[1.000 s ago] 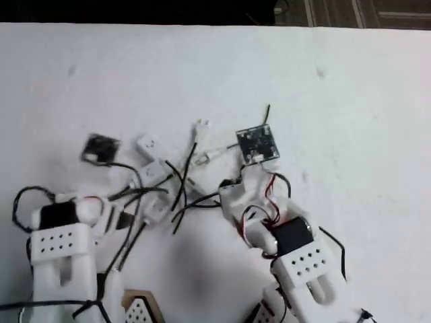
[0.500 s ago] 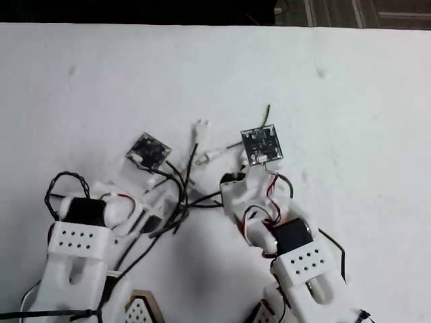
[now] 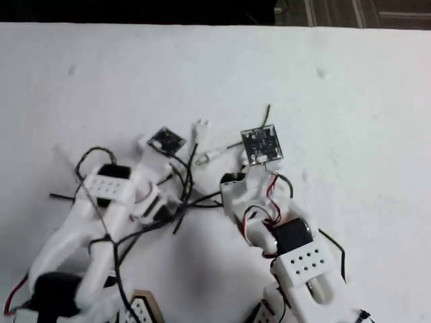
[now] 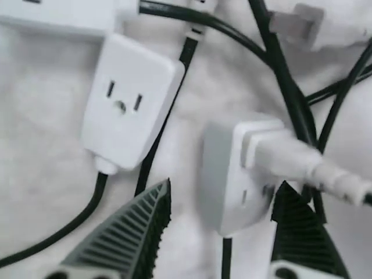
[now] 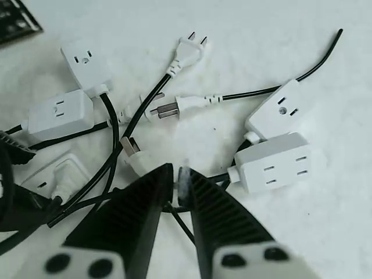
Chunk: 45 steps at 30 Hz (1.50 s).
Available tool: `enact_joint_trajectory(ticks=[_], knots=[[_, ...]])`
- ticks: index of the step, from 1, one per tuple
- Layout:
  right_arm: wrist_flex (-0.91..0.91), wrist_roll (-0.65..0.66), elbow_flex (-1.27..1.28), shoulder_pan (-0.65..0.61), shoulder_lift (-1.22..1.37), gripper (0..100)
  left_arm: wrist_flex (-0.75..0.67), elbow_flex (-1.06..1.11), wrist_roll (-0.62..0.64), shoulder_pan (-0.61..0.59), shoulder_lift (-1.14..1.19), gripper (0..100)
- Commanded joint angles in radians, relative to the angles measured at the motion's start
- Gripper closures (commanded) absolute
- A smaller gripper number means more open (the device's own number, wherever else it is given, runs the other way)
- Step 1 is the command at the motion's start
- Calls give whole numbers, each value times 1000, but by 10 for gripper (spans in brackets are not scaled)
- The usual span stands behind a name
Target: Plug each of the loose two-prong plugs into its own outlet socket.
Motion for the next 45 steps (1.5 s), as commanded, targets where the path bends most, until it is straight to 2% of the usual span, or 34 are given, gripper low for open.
enact_joint_trajectory(ticks=[1, 7, 13, 15, 21, 26, 30, 36, 45], knots=[[-10, -5, -5, 18, -19, 981, 0, -72, 55, 64, 67, 779], [-16, -2, -23, 113, -21, 981, 23, -60, 58, 203, 79, 885], [-16, 9, -34, 143, -21, 981, 107, -89, 55, 205, 24, 980], [-16, 9, -34, 143, -21, 981, 172, -121, 55, 199, -33, 974], [-16, 9, -34, 143, -21, 981, 327, -298, 55, 82, -214, 978], [-18, 9, -34, 143, -21, 981, 362, -493, 55, -22, -202, 978], [-18, 9, -34, 143, -21, 981, 331, -657, 57, -50, -70, 978], [-18, 9, -34, 143, -16, 981, 244, -925, 63, -61, 275, 978], [-18, 9, -34, 137, -12, 981, 239, -1511, 64, -61, 812, 977]])
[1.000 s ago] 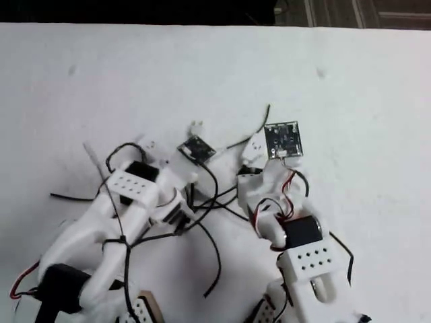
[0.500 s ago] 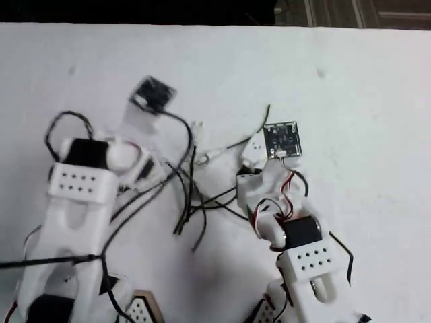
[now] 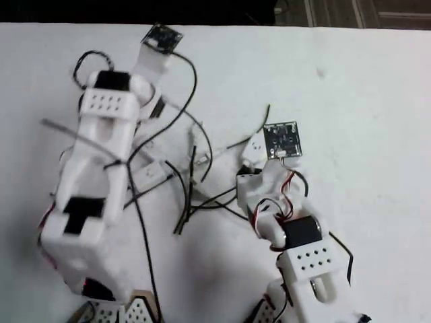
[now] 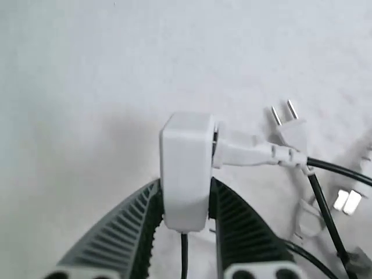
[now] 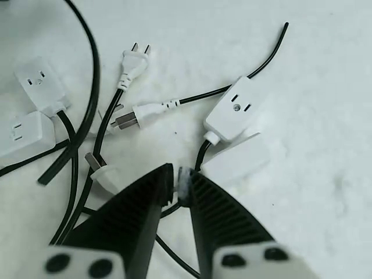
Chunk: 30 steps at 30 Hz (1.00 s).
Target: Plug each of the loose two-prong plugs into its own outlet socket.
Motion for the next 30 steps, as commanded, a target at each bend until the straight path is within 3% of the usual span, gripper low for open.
enact_joint_trajectory(ticks=[1, 5, 11, 17, 22, 30], knots=[[-18, 9, -34, 7, -12, 981, -8, -361, 11, -16, 229, 976], [-18, 9, -34, 7, -12, 981, 80, -612, 11, -39, 400, 950], [-18, 9, -34, 7, -12, 981, 301, -953, 71, -70, 559, 729], [-18, 9, -34, 7, -12, 981, 545, -1250, 2, -51, 613, 722], [-18, 9, -32, 5, -12, 981, 545, -1195, -29, -70, 581, 762], [-18, 9, -31, 5, -12, 978, 543, -735, -74, -62, 349, 813]])
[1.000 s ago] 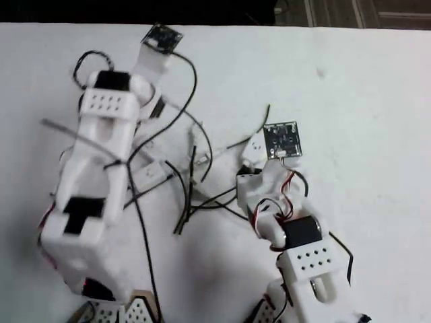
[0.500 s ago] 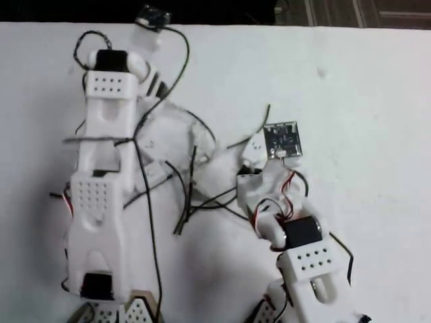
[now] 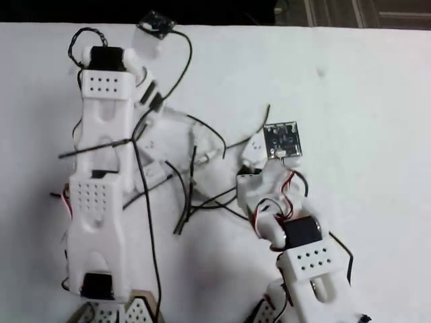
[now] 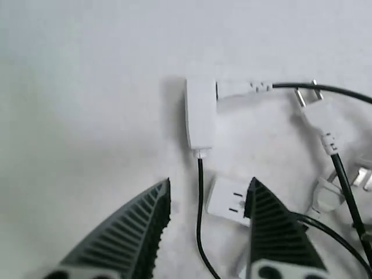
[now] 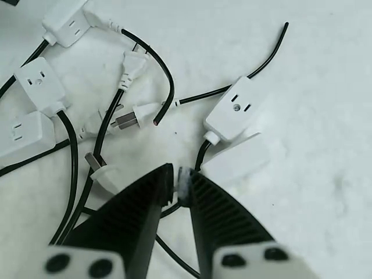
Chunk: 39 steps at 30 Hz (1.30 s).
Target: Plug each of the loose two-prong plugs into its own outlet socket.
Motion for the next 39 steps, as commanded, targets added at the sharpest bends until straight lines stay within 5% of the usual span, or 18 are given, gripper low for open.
enact_joint_trajectory(ticks=[1, 14, 22, 32, 39], knots=[[-18, 9, -31, 5, -12, 978, 2, 275, -9, -4, -242, 823], [-36, 9, -26, 7, -12, 979, -17, 1051, -95, 77, -713, 830], [-31, 9, -25, 7, -12, 979, -272, 1356, -112, 81, -684, 770], [-38, 9, -15, 7, -12, 979, -470, 1332, -114, 25, -495, 751], [-38, 9, -15, 7, -12, 979, -319, 1043, -158, -41, -282, 755]])
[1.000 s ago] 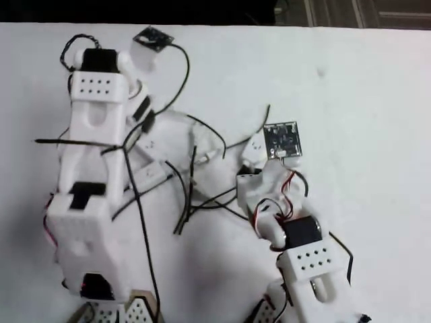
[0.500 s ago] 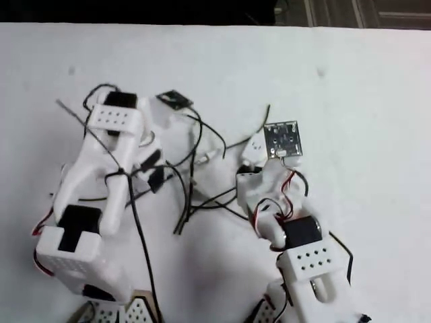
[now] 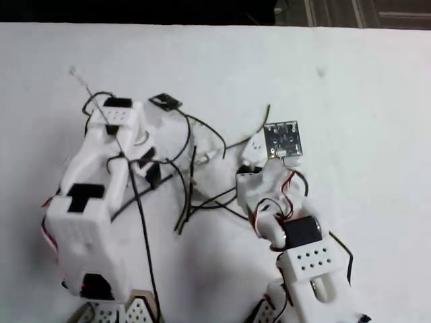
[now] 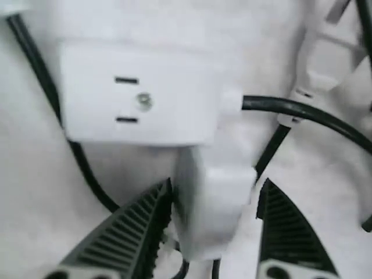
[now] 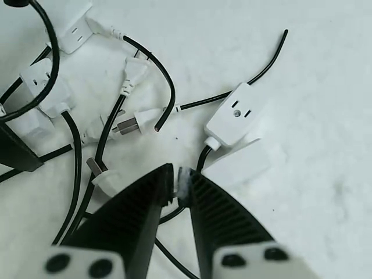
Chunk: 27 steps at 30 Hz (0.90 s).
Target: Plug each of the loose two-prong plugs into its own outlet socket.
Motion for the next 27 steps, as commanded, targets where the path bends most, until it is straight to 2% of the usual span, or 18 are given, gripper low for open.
enact_joint_trajectory(ticks=[1, 5, 11, 22, 27], knots=[[-19, 9, -15, 7, -12, 979, 95, -206, -17, -44, 107, 756], [-19, 9, -15, 7, -12, 979, 147, -316, -18, -58, 177, 824], [-19, 9, -15, 7, -12, 979, 189, -330, -21, -50, 156, 976], [-19, 9, -15, 7, -12, 979, 391, -313, -12, -50, -88, 978], [-19, 9, -15, 7, -12, 979, 373, -95, -12, -16, -206, 978]])
